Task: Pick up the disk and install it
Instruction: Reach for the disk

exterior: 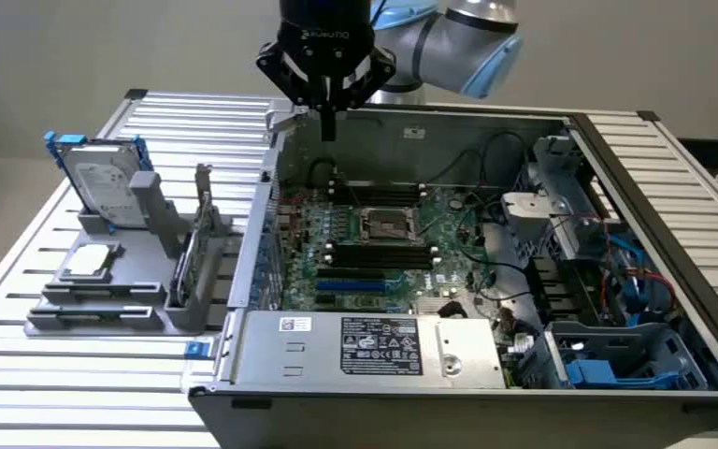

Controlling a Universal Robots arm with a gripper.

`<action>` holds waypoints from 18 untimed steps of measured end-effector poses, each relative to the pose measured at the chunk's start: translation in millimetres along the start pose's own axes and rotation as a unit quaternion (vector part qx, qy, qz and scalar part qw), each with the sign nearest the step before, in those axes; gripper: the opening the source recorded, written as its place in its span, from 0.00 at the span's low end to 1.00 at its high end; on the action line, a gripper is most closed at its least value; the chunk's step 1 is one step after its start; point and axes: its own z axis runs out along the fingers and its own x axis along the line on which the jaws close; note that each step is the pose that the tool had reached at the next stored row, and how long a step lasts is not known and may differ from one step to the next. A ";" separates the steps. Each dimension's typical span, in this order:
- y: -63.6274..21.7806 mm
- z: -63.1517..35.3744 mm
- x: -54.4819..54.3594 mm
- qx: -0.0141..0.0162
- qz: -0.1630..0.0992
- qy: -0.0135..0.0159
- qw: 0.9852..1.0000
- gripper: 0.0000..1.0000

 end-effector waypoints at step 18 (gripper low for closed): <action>12.3 3.4 29.6 0.000 0.000 -0.001 1.000 0.11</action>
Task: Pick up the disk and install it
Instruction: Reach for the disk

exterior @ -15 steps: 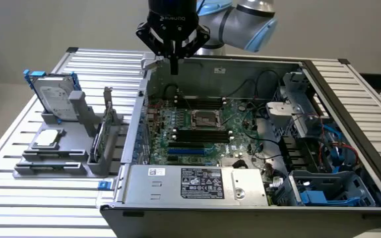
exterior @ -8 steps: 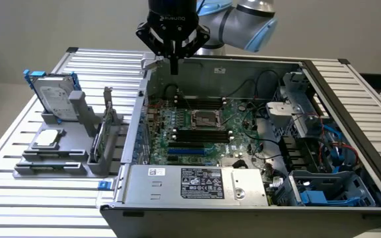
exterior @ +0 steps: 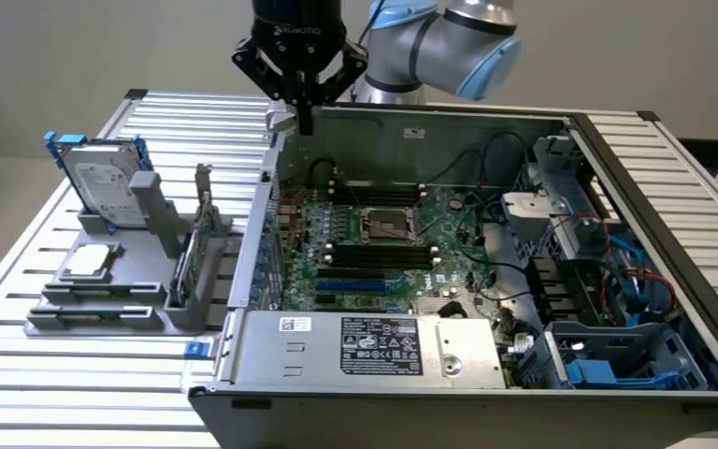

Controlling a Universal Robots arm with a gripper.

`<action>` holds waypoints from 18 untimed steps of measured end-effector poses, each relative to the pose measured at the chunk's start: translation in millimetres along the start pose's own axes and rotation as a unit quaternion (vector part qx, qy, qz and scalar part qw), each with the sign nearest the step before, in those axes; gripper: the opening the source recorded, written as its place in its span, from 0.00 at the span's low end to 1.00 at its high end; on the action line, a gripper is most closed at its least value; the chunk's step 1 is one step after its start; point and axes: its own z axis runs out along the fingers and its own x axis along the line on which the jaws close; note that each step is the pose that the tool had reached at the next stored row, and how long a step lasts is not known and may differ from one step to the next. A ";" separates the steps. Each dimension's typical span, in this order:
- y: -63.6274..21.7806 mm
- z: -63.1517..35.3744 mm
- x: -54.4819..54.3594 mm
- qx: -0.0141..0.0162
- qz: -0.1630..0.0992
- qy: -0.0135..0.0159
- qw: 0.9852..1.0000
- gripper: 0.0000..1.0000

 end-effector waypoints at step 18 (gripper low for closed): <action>38.4 1.6 65.8 0.000 0.000 0.002 1.000 0.11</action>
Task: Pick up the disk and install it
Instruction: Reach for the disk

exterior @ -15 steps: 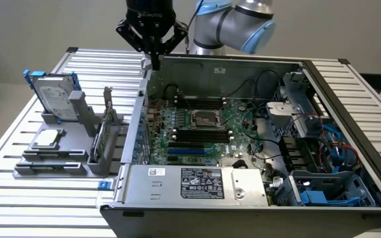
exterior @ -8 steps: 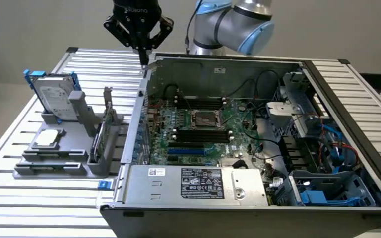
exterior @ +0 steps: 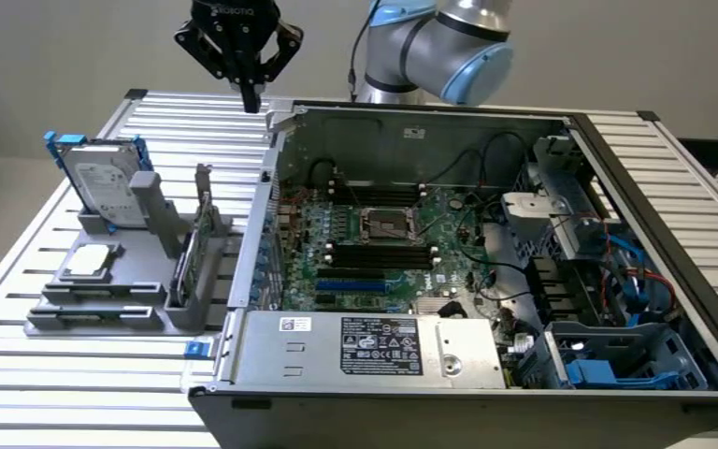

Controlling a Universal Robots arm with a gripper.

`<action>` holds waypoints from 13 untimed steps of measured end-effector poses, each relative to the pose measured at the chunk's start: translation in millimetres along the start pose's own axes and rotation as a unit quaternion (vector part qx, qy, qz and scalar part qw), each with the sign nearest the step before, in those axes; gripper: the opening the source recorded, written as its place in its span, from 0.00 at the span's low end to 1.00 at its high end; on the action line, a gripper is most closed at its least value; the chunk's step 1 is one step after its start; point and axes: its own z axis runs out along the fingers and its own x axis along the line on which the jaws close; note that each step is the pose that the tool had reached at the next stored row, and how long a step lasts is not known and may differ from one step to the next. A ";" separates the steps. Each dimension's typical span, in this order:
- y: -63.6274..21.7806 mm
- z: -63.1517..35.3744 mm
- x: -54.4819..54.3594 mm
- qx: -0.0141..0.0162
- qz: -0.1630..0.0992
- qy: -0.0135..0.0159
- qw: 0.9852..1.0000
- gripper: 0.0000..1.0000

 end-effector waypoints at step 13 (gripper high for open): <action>10.3 0.2 58.1 0.000 0.000 0.000 1.000 0.11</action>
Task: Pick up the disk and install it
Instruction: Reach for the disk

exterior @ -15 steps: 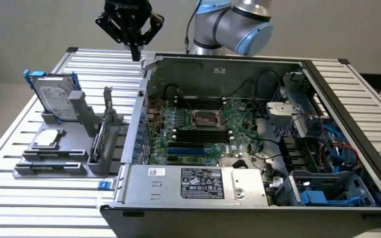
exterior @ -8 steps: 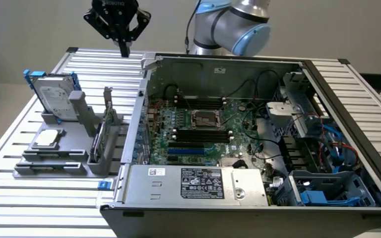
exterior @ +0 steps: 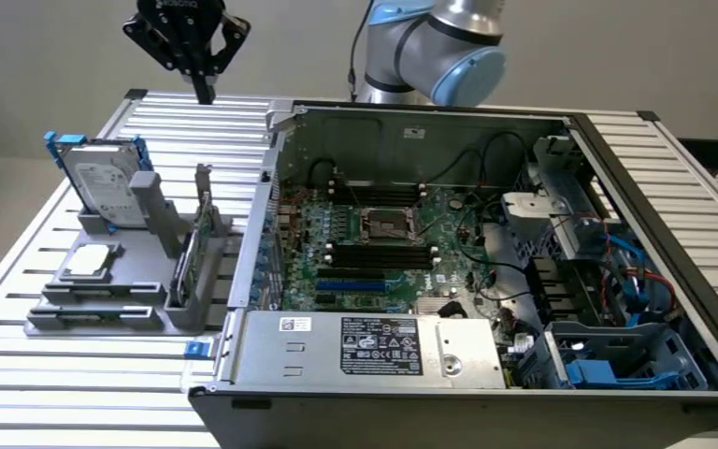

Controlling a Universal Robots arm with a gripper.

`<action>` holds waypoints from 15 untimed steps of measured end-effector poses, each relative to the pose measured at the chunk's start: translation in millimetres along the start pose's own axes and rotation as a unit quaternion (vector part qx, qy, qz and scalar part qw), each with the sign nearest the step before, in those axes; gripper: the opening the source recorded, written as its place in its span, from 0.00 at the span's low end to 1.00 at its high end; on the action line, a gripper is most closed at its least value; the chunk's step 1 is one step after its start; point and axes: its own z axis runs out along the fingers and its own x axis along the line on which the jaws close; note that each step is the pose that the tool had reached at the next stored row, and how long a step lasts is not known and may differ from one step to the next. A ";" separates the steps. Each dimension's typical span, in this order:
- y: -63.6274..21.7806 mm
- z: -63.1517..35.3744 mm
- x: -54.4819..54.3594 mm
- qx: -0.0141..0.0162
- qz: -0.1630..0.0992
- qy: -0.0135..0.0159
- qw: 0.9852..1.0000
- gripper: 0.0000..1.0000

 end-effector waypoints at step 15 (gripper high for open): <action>-4.1 4.0 68.1 0.005 0.000 0.000 1.000 0.11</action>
